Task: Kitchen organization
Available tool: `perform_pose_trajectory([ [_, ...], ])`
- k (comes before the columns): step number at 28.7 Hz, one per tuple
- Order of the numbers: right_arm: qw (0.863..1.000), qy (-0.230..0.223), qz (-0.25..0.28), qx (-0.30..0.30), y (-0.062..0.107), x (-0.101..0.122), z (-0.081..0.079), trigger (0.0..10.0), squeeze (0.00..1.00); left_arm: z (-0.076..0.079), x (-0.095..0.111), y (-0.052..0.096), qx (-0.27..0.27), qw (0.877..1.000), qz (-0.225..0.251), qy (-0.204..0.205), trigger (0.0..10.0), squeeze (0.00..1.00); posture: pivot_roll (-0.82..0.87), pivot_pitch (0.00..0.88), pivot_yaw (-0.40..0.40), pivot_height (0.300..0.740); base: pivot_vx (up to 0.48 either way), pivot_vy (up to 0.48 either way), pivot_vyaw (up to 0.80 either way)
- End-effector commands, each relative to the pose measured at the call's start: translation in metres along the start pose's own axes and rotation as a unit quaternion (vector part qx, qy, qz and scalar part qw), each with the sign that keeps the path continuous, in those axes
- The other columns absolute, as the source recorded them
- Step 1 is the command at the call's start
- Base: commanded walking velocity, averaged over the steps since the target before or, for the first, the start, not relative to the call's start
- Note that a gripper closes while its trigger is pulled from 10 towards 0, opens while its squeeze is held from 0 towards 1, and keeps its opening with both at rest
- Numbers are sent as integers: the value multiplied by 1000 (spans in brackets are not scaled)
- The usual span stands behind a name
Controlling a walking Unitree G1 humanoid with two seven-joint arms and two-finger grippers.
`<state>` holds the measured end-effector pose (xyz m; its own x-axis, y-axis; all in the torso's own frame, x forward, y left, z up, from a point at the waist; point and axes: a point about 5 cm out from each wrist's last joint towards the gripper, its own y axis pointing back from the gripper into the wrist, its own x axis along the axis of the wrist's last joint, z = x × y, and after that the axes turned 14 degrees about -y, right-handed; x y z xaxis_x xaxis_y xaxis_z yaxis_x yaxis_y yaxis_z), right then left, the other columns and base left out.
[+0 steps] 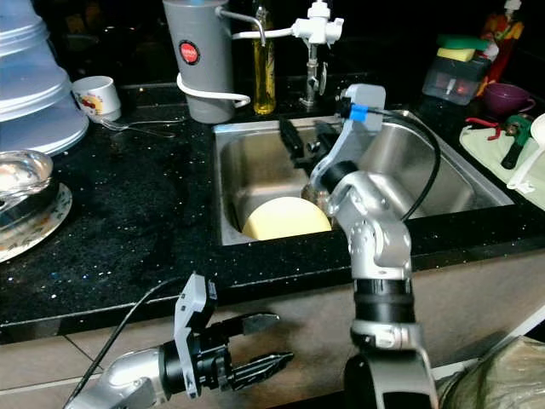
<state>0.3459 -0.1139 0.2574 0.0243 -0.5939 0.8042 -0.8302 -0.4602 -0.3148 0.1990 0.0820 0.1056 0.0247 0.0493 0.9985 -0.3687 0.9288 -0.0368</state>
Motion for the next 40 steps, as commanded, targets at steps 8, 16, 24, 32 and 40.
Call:
perform_pose_trajectory([
  [8,997,-40,45,56,4,2,-12,10000,0,-2,-1,-1,1,1000,-23,-9,10000,0,-24,0,-25,740,0,0,668],
  [16,996,-47,52,58,6,4,-11,10000,0,-1,-3,-2,1,999,-32,-11,10000,0,-23,0,-23,740,0,0,0],
  [24,996,-47,47,59,5,0,-11,10000,0,-2,-4,-2,1,999,-35,-12,10000,0,-23,0,-22,740,-229,0,0],
  [32,997,-40,38,58,4,-5,-11,10000,0,-3,-6,-1,-2,999,-37,-10,10000,0,-23,0,-19,740,-337,0,0],
  [40,998,-4,-22,62,16,-32,-5,10000,0,-4,-7,0,5,999,-34,-8,10000,0,-25,0,-17,740,-336,0,0],
])
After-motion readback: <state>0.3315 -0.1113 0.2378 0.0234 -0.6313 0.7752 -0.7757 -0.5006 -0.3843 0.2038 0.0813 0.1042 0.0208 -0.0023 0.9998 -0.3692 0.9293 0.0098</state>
